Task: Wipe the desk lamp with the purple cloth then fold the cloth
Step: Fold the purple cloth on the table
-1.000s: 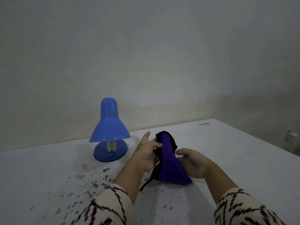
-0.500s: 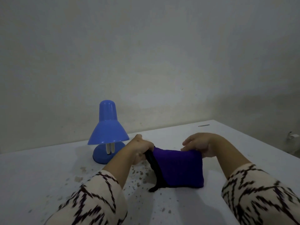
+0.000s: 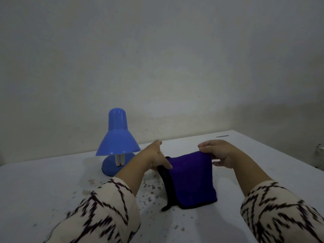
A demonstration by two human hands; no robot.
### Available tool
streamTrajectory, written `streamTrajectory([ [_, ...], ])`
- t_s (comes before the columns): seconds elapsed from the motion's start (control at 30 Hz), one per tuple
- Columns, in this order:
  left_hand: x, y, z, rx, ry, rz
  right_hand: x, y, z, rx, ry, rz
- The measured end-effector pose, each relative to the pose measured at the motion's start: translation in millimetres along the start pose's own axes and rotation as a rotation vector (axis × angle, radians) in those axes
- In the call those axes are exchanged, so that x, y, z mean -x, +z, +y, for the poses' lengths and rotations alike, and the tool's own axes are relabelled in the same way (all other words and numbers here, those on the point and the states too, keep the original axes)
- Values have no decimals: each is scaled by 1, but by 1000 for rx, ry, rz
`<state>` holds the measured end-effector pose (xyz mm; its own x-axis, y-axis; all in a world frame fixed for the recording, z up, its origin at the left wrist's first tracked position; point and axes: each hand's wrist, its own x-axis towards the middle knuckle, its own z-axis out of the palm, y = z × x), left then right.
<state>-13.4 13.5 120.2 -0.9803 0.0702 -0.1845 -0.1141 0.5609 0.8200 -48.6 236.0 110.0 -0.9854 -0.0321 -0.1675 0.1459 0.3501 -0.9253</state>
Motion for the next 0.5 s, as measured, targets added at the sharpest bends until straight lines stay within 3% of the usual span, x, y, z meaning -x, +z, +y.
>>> streamTrajectory([
  [0.33, -30, -2, 12, -149, 248, 298, -22, -2, -17, -118, -125, 133],
  [0.5, -48, 2, 19, -149, 413, 575, -39, 6, -27, -389, -302, 125],
])
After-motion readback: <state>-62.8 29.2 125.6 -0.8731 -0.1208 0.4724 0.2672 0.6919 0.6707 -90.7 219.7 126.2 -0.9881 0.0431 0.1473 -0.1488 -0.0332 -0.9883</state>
